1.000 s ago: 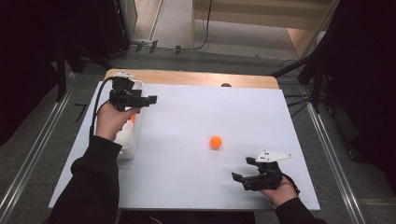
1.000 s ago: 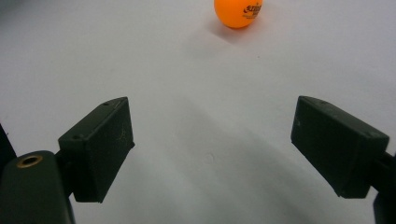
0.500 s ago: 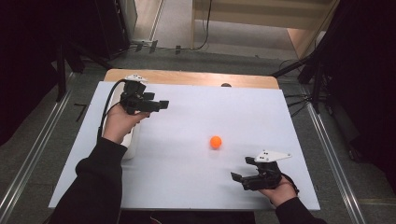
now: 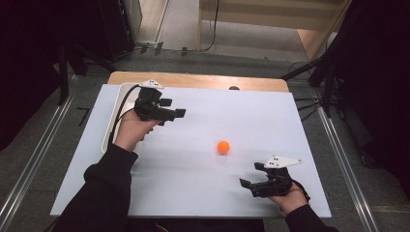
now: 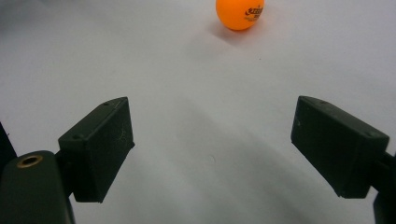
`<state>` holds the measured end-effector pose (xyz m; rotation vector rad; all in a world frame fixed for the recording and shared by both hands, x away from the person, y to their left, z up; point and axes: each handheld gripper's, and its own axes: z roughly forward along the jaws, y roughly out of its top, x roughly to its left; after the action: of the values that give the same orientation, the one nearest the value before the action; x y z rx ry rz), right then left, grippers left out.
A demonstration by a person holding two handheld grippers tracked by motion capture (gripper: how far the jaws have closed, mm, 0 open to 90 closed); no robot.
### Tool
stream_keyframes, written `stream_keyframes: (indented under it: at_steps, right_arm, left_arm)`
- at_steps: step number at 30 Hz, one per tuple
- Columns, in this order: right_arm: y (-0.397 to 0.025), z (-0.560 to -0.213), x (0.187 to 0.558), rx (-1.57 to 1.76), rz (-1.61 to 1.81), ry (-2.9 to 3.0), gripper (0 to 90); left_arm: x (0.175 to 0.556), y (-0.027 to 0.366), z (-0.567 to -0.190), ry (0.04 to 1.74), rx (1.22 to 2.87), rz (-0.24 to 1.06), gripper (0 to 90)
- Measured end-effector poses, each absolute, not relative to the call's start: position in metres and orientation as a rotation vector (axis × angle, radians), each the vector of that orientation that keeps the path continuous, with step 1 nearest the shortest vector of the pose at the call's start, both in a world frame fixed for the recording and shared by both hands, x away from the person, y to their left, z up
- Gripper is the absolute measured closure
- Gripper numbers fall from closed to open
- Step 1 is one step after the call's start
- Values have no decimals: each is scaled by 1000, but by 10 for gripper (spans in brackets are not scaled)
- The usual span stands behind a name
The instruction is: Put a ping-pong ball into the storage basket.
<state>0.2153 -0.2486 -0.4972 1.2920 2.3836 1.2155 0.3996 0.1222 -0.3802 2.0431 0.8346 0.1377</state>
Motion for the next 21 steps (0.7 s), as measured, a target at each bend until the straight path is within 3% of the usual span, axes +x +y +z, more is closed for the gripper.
stream_keyframes:
  at_steps: [5, 11, 21]
  right_arm:
    - [-249, -497, 215, 1293, 1216, 2382, 116]
    - [-250, -498, 213, 1295, 1216, 2380, 116]
    - [-251, -498, 212, 1308, 1220, 2371, 116]
  left_arm:
    - [398, 114, -383, 788, 2047, 93, 185]
    - [397, 104, -388, 736, 2048, 73, 0]
    - [394, 89, -392, 718, 2064, 100, 0]
